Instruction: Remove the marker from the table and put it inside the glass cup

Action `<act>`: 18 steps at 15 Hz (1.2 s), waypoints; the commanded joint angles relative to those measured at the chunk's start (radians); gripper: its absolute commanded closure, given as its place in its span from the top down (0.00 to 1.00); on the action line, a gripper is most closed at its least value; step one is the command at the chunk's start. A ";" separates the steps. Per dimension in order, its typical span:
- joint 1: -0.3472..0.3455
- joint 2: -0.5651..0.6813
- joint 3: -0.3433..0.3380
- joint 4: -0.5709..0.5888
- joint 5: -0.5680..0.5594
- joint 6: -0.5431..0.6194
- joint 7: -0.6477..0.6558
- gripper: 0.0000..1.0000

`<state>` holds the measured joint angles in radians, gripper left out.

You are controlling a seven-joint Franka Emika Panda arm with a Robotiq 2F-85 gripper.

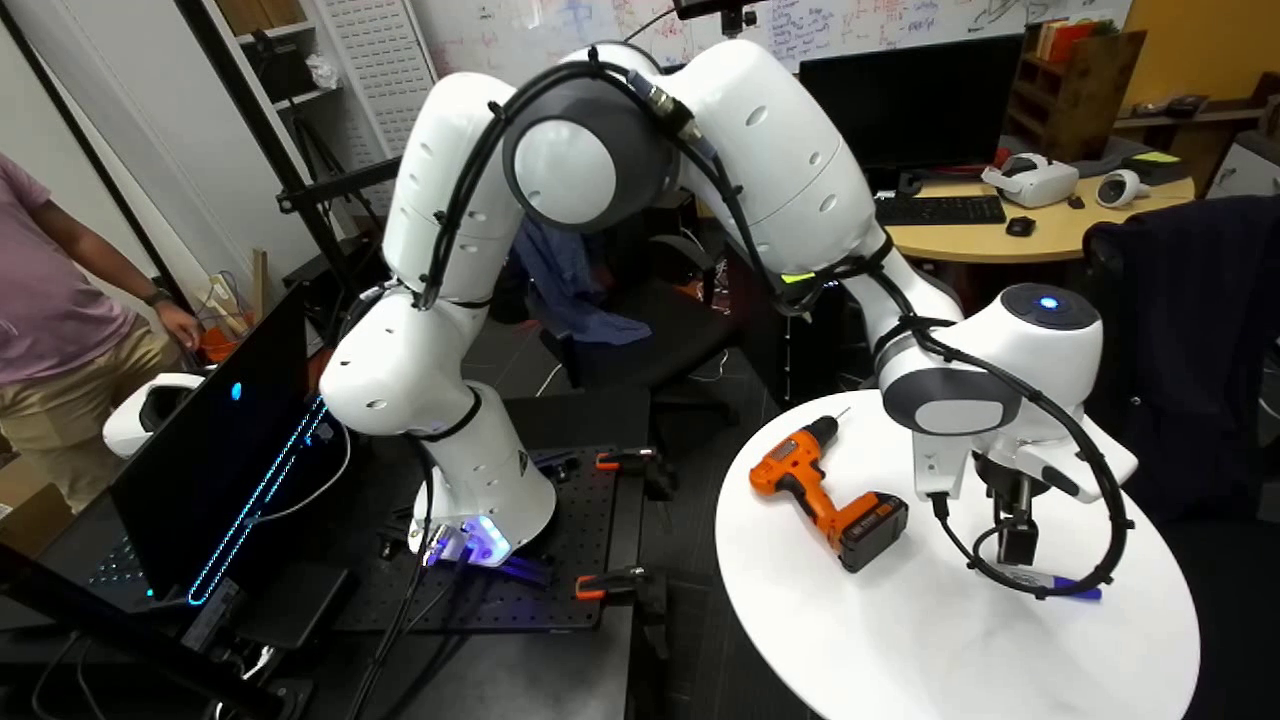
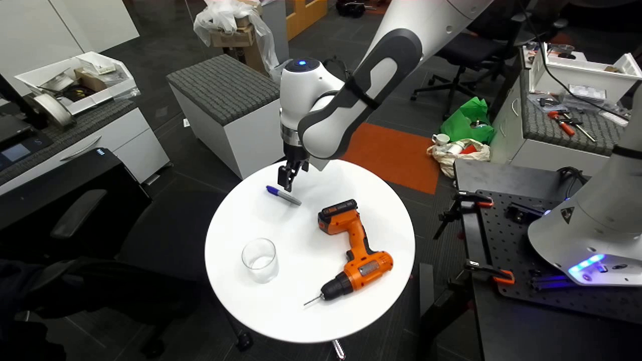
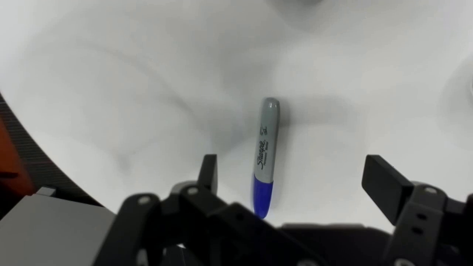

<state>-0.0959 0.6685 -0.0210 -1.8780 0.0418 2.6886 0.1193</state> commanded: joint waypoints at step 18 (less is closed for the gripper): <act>-0.056 0.306 0.017 0.488 0.073 -0.407 -0.073 1.00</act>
<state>-0.1531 0.9092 -0.0051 -1.4963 0.0979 2.3560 0.0547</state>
